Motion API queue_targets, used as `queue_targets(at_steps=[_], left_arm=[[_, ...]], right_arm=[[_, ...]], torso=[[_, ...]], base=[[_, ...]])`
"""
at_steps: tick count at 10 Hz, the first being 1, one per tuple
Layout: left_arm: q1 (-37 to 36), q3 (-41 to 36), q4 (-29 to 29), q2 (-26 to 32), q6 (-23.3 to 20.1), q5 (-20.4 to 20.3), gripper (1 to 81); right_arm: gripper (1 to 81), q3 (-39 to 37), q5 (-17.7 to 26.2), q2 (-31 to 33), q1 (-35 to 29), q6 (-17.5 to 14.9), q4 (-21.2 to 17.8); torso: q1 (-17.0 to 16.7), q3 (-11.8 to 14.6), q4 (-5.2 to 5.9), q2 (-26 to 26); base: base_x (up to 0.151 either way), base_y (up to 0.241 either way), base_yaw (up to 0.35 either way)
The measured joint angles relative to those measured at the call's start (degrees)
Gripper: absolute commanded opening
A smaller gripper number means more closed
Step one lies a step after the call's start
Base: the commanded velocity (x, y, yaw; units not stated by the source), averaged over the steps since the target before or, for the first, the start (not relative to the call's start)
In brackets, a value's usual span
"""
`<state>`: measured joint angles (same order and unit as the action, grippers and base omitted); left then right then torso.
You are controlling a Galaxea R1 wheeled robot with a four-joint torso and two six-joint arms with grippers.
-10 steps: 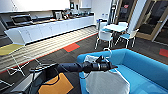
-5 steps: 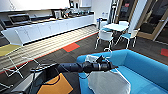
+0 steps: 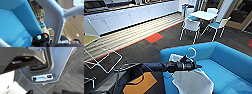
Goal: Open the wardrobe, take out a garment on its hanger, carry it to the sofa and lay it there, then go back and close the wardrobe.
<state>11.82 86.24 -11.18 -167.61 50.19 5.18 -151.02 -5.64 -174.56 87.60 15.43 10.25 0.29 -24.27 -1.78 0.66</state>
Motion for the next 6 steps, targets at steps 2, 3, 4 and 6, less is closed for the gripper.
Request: queue_targets(at_steps=[2,3,4,6], left_arm=[[-0.9,0.2,0.0,-0.2,0.0,-0.2,1.0],[-1.3,0.2,0.0,-0.5,0.0,-0.3,1.0],[-2.0,0.2,0.0,-0.9,0.1,-0.5,1.0],[-2.8,0.9,0.0,-0.6,0.1,-1.5,1.0]], right_arm=[[81.1,0.0,-0.1,0.0,-0.3,0.0,0.0],[81.1,0.0,-0.2,0.0,-0.3,0.0,0.0],[81.1,0.0,-0.3,0.0,-0.3,0.0,0.1],[81.1,0.0,-0.4,0.0,-1.0,0.0,0.0]], torso=[[0.0,-0.9,0.00,0.0],[0.0,-0.8,0.00,0.0],[0.0,-0.8,0.00,0.0],[0.1,-0.8,0.00,-0.1]], base=[[0.114,0.000,0.000],[0.000,0.000,0.000],[0.000,0.000,0.000],[0.000,0.000,0.000]])
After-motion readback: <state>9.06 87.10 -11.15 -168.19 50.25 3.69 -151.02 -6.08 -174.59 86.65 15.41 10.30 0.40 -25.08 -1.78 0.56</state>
